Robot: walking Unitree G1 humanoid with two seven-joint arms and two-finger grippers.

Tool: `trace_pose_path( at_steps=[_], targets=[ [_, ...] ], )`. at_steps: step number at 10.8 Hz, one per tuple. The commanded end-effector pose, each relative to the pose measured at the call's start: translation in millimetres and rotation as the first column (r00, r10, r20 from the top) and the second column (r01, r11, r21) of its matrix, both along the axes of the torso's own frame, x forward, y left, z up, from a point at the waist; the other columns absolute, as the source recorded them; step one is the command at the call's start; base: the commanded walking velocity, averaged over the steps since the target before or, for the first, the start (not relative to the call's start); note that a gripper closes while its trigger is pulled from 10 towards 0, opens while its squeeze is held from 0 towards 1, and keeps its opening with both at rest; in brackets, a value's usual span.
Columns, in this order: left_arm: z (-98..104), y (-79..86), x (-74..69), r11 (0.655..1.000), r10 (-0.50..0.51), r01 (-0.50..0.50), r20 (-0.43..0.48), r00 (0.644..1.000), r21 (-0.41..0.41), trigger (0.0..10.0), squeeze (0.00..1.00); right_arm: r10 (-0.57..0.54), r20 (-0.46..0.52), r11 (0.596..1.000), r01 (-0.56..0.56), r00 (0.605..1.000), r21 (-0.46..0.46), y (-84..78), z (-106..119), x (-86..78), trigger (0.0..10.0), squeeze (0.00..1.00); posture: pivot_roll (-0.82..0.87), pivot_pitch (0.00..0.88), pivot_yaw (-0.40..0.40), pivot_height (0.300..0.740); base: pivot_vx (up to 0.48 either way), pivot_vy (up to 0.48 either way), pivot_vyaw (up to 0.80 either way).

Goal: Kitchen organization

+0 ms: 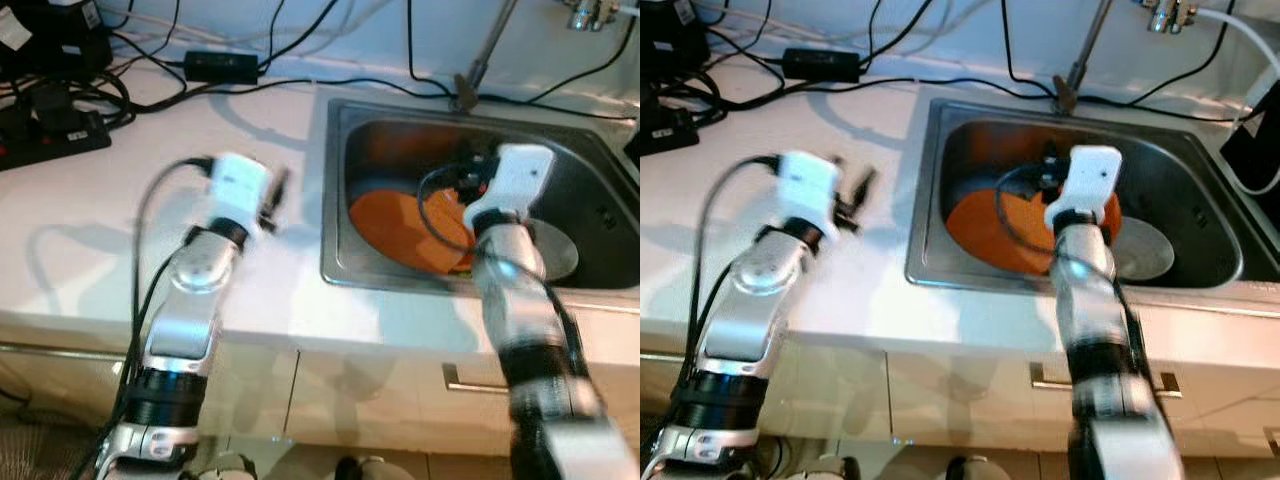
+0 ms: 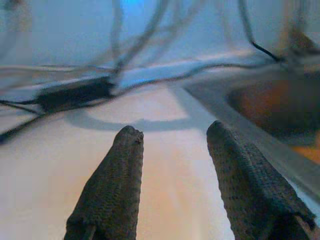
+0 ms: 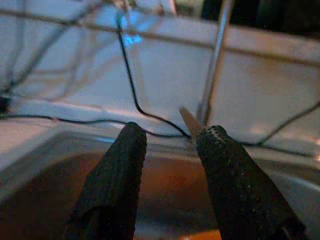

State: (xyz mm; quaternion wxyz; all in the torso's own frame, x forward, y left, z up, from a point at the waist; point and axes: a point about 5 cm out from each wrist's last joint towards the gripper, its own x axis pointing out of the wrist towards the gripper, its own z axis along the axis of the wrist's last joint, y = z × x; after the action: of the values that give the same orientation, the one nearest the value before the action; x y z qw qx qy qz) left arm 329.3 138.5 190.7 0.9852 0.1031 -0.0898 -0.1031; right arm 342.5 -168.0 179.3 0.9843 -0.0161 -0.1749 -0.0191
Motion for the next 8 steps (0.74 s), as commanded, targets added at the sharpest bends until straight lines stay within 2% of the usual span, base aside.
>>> trace_pose_path(
  at_steps=[1, 3, 5, 6, 8],
  targets=[
    [4.4, 0.5, 1.9, 1.000, 0.010, -0.010, 0.025, 1.000, -0.029, 10.0, 0.00, -0.012, 0.035, 1.000, 0.013, 0.999, -0.026, -0.7, 5.3, -6.1, 10.0, 0.00, 0.00, 0.064, -0.104, 0.740, 0.000, 0.000, 0.00],
    [4.4, 4.0, 2.8, 1.000, 0.008, -0.007, 0.040, 0.999, -0.025, 10.0, 0.00, -0.063, 0.011, 0.998, 0.064, 0.998, -0.015, 1.2, -4.8, -21.0, 10.0, 0.00, -0.01, 0.053, -0.067, 0.740, 0.000, 0.000, 0.00],
    [5.4, 6.3, 4.1, 1.000, 0.002, -0.001, 0.051, 0.999, -0.023, 10.0, 0.00, -0.110, -0.025, 0.994, 0.110, 0.994, 0.005, -0.9, -14.0, -27.5, 10.0, 0.00, 0.01, 0.042, -0.042, 0.740, 0.000, 0.000, 0.00],
    [5.3, 8.4, 4.6, 1.000, -0.015, 0.015, 0.049, 0.999, 0.003, 10.0, 0.00, -0.136, -0.044, 0.990, 0.137, 0.990, 0.026, -1.4, -18.6, -30.3, 10.0, 0.00, 0.02, 0.031, -0.012, 0.740, 0.000, 0.000, 0.00],
    [4.9, 11.5, 6.3, 1.000, -0.024, 0.023, 0.041, 0.999, 0.020, 10.0, 0.00, -0.154, -0.067, 0.987, 0.157, 0.986, 0.042, 2.8, -25.0, -32.5, 10.0, 0.00, 0.01, 0.018, 0.011, 0.740, 0.000, 0.000, 0.00]
  ],
)
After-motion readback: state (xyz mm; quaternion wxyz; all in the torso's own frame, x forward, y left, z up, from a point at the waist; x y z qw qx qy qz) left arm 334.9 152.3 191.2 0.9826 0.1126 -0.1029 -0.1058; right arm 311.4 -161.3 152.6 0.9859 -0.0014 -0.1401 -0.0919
